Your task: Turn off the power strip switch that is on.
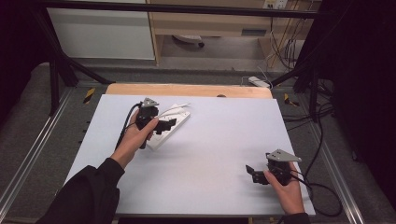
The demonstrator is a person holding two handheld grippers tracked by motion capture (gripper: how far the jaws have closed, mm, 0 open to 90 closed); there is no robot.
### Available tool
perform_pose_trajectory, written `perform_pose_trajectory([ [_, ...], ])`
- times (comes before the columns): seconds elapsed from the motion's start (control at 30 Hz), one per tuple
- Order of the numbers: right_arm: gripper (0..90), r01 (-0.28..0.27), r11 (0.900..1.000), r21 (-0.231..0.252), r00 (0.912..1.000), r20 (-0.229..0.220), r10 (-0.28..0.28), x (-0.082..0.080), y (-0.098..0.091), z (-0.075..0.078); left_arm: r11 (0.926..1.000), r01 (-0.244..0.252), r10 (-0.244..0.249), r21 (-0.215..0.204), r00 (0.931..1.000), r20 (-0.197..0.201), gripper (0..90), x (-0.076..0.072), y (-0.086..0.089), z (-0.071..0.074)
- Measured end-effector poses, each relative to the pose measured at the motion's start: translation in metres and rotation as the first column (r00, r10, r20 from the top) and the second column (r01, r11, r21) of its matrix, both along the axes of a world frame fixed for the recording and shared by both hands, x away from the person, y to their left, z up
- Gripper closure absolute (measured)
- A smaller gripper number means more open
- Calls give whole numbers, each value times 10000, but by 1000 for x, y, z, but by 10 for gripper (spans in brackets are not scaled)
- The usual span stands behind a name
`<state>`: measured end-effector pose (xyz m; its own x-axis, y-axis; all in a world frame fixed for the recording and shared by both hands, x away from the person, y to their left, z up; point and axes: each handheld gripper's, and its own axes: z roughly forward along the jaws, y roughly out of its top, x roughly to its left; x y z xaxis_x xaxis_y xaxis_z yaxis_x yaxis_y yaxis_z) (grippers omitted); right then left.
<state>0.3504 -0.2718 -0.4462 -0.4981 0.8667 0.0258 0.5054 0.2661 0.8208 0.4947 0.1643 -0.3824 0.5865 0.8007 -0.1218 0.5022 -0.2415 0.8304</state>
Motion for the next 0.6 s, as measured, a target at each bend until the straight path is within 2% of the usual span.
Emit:
perform_pose_trajectory([
  [0.23,34,-4,10000,0,10000,5,4,0,0,0,9998,123,-123,-124,9999,45,96,-6,3,8],
  [0.6,33,-9,10000,-11,10000,10,9,0,0,0,9995,307,-306,-94,9994,159,82,-17,13,20],
])
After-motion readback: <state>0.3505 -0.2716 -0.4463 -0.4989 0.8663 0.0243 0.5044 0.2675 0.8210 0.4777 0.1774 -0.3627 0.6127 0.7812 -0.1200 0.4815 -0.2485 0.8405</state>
